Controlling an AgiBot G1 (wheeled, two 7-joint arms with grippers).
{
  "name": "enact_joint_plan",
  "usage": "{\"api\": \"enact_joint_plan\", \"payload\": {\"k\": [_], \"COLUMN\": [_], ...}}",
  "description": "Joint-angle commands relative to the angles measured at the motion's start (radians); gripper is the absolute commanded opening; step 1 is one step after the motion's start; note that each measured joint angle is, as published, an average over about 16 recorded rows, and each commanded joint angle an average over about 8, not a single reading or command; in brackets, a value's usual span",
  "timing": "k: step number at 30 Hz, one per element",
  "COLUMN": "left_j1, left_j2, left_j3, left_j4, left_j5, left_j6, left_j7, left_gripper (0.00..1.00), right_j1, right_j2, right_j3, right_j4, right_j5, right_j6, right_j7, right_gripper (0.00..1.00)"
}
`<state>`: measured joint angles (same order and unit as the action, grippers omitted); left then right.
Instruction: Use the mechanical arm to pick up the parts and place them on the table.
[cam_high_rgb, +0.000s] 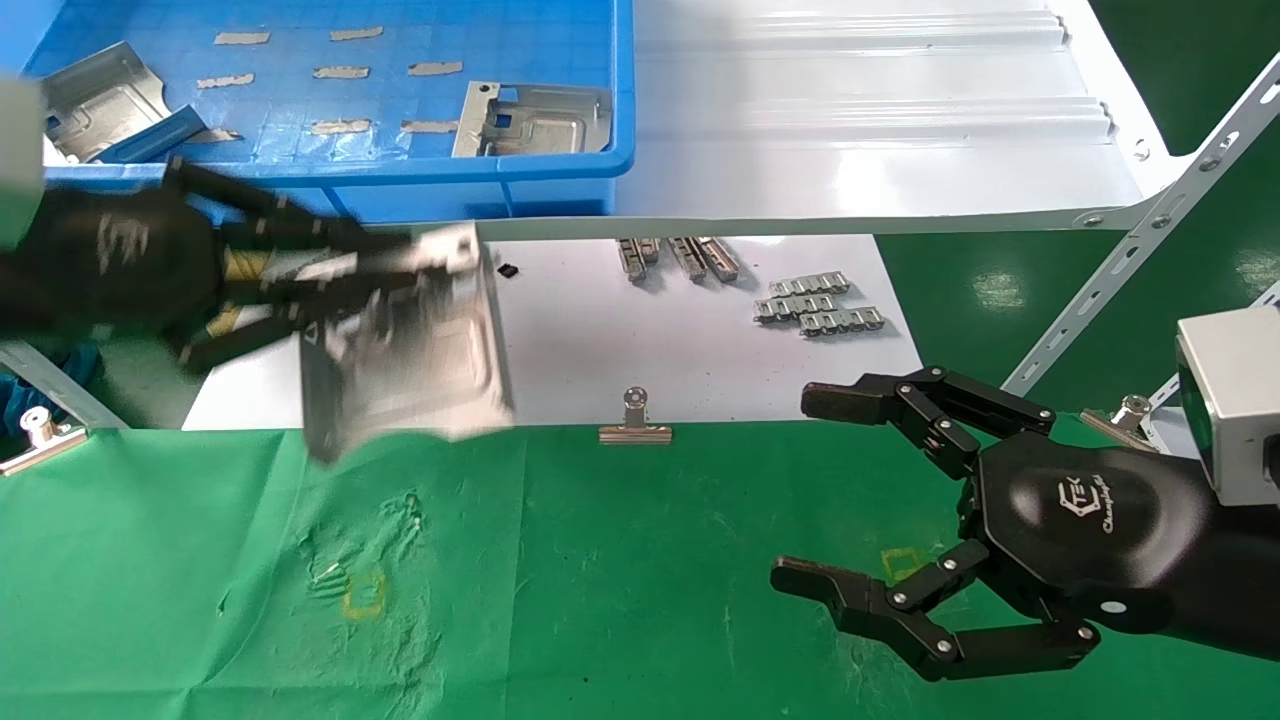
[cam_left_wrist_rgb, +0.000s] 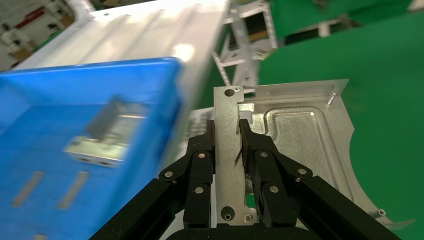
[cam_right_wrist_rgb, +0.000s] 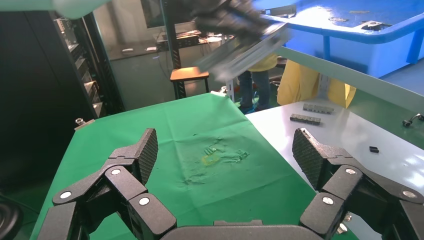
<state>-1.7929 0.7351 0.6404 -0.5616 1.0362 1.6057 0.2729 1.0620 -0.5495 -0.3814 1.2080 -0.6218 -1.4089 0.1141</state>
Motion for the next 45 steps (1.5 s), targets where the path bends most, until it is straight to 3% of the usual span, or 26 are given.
{"api": "enact_joint_plan", "payload": {"k": [1, 5, 14, 20, 22, 27, 30, 39, 45], "left_j1": [0.066, 0.102, 0.082, 0.074, 0.072, 0.068, 0.068, 0.057, 0.054], "left_j2": [-0.064, -0.087, 0.025, 0.076, 0.088, 0.107, 0.117, 0.140, 0.130], "left_j3": [0.040, 0.128, 0.240, 0.270, 0.276, 0.291, 0.301, 0.299, 0.274], "left_j4": [-0.096, -0.072, 0.169, 0.280, 0.309, 0.358, 0.380, 0.441, 0.467], "left_j5": [-0.083, -0.066, 0.118, 0.168, 0.174, 0.184, 0.192, 0.181, 0.129], "left_j6": [0.000, -0.020, -0.084, -0.076, -0.062, -0.036, -0.038, -0.041, -0.016], "left_j7": [0.017, 0.126, 0.398, 0.488, 0.501, 0.523, 0.536, 0.567, 0.514], "left_gripper": [0.00, 0.00, 0.00, 0.03, 0.14, 0.76, 1.00, 1.00, 1.00], "right_j1": [0.000, 0.000, 0.000, 0.000, 0.000, 0.000, 0.000, 0.000, 0.000], "right_j2": [0.000, 0.000, 0.000, 0.000, 0.000, 0.000, 0.000, 0.000, 0.000], "right_j3": [0.000, 0.000, 0.000, 0.000, 0.000, 0.000, 0.000, 0.000, 0.000], "right_j4": [0.000, 0.000, 0.000, 0.000, 0.000, 0.000, 0.000, 0.000, 0.000], "right_j5": [0.000, 0.000, 0.000, 0.000, 0.000, 0.000, 0.000, 0.000, 0.000], "right_j6": [0.000, 0.000, 0.000, 0.000, 0.000, 0.000, 0.000, 0.000, 0.000], "right_j7": [0.000, 0.000, 0.000, 0.000, 0.000, 0.000, 0.000, 0.000, 0.000], "right_gripper": [1.00, 1.00, 1.00, 1.00, 1.00, 1.00, 1.00, 1.00, 1.00]}}
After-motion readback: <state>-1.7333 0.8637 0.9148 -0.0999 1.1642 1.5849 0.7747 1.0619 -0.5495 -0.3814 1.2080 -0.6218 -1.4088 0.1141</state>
